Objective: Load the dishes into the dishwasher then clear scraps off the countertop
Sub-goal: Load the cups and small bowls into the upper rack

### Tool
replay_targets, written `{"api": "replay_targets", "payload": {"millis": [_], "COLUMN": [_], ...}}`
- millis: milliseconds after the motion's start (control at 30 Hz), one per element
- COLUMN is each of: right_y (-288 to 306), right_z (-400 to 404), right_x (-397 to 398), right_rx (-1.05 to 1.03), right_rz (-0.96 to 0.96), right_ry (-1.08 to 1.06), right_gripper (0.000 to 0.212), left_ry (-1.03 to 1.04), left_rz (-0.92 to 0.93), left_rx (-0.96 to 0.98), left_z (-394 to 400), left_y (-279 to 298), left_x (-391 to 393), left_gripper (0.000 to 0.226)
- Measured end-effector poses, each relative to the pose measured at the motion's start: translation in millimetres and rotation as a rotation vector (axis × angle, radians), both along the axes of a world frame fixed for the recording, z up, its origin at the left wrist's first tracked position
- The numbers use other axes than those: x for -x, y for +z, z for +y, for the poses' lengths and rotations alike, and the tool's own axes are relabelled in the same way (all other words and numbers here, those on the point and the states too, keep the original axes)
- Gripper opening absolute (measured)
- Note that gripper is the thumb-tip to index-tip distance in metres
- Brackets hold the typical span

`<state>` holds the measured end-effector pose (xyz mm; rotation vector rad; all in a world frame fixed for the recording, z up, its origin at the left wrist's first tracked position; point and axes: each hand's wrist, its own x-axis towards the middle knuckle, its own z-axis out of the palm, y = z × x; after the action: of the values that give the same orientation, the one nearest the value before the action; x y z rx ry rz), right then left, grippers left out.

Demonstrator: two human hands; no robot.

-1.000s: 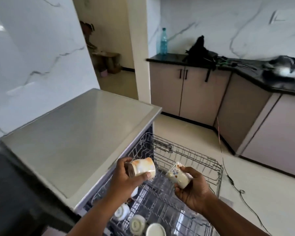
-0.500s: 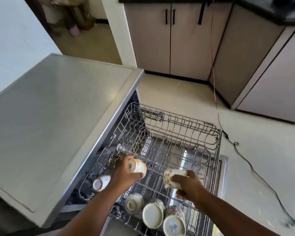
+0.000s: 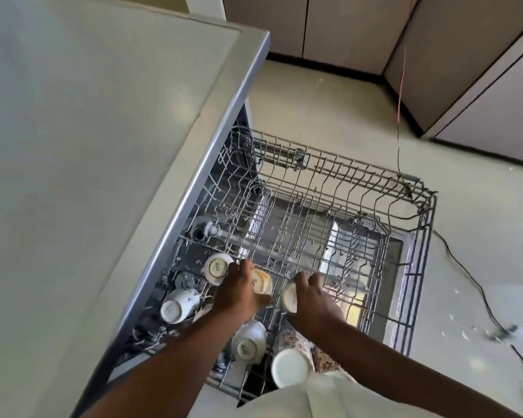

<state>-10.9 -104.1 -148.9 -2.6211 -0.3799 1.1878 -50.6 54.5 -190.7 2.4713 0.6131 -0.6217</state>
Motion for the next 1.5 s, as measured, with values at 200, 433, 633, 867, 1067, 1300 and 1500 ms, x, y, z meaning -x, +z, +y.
{"api": "replay_targets", "payload": {"millis": [200,433,633,867,1067,1300,1500], "right_y": [-19,-38,-44,-46,-48,-55,-57], "right_z": [12,15,17,14,3,-6,-14], "right_x": [-1,0,7,6,7,14,12], "right_rx": [0.014,0.048,0.046,0.043,-0.012,-0.081,-0.084], "right_rz": [0.038,0.042,0.023,0.026,-0.003,-0.021,-0.043], "right_ry": [0.022,-0.049,-0.097,-0.098,-0.098,-0.076,-0.038], "right_gripper": [0.077,0.068,0.068,0.071,0.080,0.080,0.081], "left_ry": [-0.015,-0.120,-0.146,-0.156,-0.186,-0.213,-0.207], "left_rz": [-0.028,-0.026,-0.038,-0.042,-0.046,-0.002,-0.007], "left_rx": [-0.016,-0.134,-0.148,-0.109,-0.144,-0.210,-0.221], "left_z": [0,-6,-9,-8,-8,-11,-13], "left_y": [-18,-28,-33,-29,-25,-22,-19], "left_x": [4,3,5,6,6,10,10], "left_gripper": [0.077,0.073,0.075,0.071,0.078,0.091,0.092]}}
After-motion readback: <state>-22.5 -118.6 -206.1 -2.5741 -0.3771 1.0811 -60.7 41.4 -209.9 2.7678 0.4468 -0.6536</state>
